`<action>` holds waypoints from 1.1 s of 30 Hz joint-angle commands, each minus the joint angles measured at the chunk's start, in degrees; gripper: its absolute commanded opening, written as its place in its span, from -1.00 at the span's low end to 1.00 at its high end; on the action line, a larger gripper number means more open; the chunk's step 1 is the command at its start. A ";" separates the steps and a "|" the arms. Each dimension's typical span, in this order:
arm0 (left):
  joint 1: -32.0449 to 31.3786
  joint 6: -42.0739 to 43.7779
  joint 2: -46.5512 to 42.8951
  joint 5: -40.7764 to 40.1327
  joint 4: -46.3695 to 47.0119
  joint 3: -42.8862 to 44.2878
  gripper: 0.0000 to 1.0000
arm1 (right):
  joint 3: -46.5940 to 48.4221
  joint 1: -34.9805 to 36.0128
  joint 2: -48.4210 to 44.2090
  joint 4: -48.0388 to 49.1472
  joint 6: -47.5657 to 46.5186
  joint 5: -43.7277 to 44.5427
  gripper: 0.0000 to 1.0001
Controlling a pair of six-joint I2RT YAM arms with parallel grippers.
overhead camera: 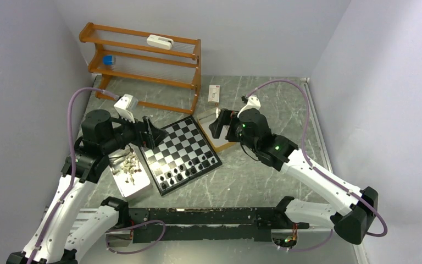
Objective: Set up the chess pieces on the board
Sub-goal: Pick up the chess piece from the storage box.
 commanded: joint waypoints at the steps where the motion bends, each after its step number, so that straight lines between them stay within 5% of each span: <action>1: -0.02 1.27 -0.65 -0.12 1.49 -0.43 0.96 | 1.02 0.30 -0.69 1.19 -0.51 0.91 1.00; 12: -0.02 -3.67 1.57 -19.77 -7.10 1.55 0.93 | 0.98 0.31 -0.07 1.24 0.13 -0.14 1.00; 22: -0.02 -16.43 6.58 -37.68 -15.32 -0.61 0.37 | -4.00 0.30 -2.47 6.95 -4.44 -4.23 1.00; 25: -0.02 -21.03 9.25 -40.74 -18.68 -1.87 0.00 | -3.44 0.30 -2.20 6.13 -4.96 -3.92 1.00; 33: 5.19 -29.50 10.81 -42.54 -21.22 -6.86 -0.18 | -2.17 0.27 -0.67 1.88 -6.88 -0.97 1.00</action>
